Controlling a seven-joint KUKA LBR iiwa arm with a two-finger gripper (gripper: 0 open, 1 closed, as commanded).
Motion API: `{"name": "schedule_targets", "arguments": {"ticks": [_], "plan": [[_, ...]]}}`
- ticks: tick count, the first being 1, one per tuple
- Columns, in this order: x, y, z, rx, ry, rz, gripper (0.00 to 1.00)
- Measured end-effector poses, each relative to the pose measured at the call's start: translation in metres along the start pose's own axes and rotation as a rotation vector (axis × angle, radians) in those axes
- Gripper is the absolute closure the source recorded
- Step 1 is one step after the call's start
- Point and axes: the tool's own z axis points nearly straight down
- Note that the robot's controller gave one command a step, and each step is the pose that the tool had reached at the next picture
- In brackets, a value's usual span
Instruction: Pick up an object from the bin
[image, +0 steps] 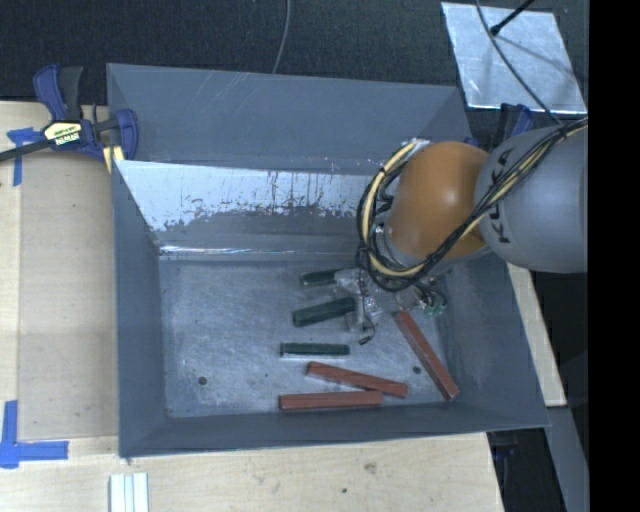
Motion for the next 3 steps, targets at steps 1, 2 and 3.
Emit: {"name": "schedule_targets", "arguments": {"ticks": [1, 2, 3], "plan": [[0.000, 0.000, 0.000, 0.000, 0.000, 0.000, 1.00], [-0.014, 0.016, -0.097, -0.001, 0.008, 0.023, 1.00], [-0.014, 0.016, -0.097, -0.001, 0.008, 0.024, 1.00]]}}
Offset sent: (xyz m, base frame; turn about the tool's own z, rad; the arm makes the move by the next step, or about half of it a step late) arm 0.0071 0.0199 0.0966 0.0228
